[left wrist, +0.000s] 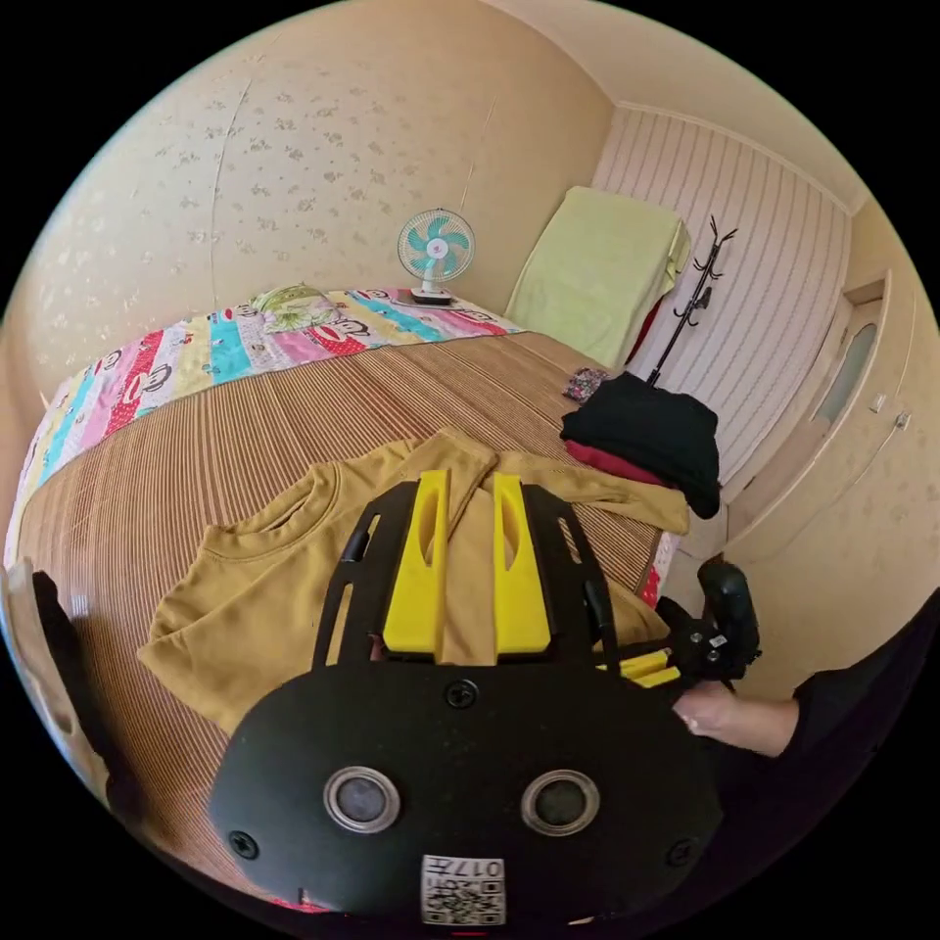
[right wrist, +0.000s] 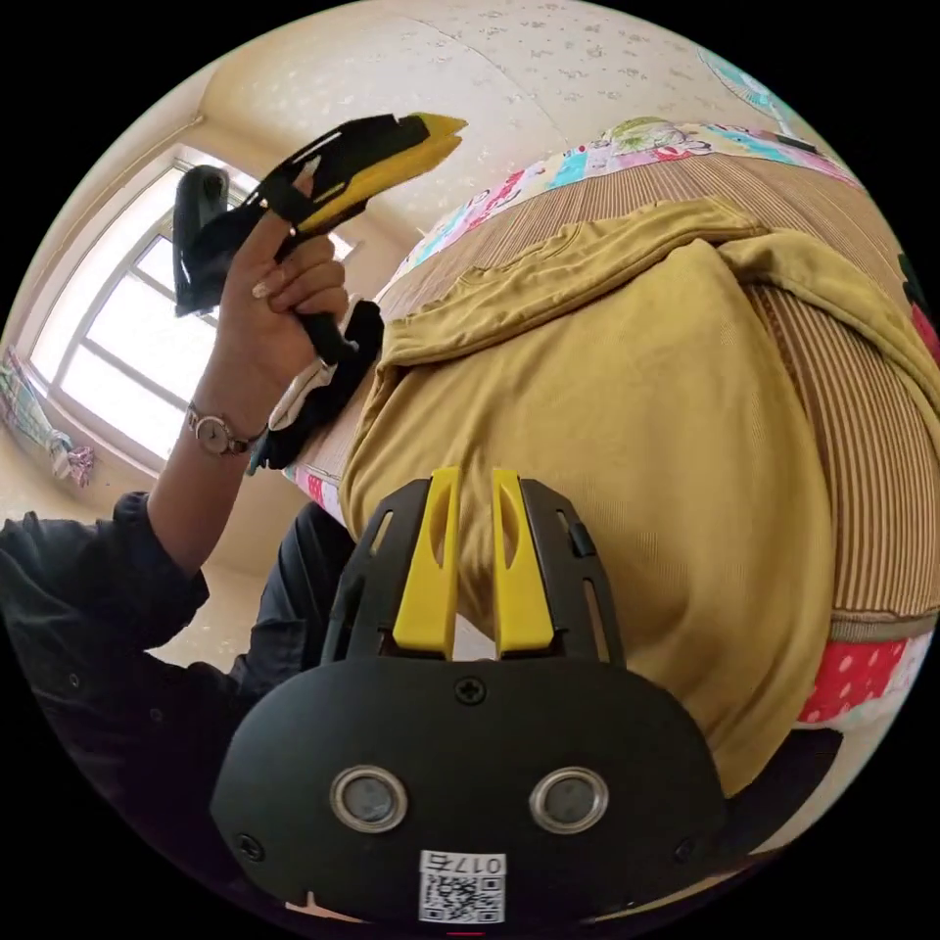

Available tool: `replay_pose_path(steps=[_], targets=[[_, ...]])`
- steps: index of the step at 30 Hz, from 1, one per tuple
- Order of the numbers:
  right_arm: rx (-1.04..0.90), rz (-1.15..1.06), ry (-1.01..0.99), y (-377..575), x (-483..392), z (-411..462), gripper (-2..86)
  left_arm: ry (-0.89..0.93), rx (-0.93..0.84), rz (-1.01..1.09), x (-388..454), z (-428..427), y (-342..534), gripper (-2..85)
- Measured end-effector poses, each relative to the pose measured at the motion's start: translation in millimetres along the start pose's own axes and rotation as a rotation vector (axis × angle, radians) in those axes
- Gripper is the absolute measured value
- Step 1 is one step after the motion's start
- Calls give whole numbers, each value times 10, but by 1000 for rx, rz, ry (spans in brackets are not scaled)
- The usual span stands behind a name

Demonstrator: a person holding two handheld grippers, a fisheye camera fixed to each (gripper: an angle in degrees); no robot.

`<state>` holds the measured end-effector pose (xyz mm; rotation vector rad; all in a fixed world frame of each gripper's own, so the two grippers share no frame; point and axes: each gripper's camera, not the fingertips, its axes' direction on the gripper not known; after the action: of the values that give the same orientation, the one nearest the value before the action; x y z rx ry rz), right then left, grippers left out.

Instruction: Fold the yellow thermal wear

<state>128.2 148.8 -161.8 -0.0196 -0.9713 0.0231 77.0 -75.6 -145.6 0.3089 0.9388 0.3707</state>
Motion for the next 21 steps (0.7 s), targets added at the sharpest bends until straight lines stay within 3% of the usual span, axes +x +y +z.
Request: replay_pose_path(steps=[7, 9, 13, 16, 21], targets=[[45, -40, 375, -125, 7, -403, 67, -398, -360, -150, -141, -88, 1401, 34], [-73, 9, 379, -214, 73, -163, 68, -388, -320, -151, -212, -218, 1595, 3], [-72, -26, 406, -181, -332, 18, 61, -524, -383, -226, -301, -527, 1764, -7], [-144, -48, 318, -88, -660, 126, 45, -511, -335, -378, -470, -877, 1922, -1], [-209, -73, 283, 37, -878, 171, 27, -462, 41, -473, -688, -1607, 1843, 60]])
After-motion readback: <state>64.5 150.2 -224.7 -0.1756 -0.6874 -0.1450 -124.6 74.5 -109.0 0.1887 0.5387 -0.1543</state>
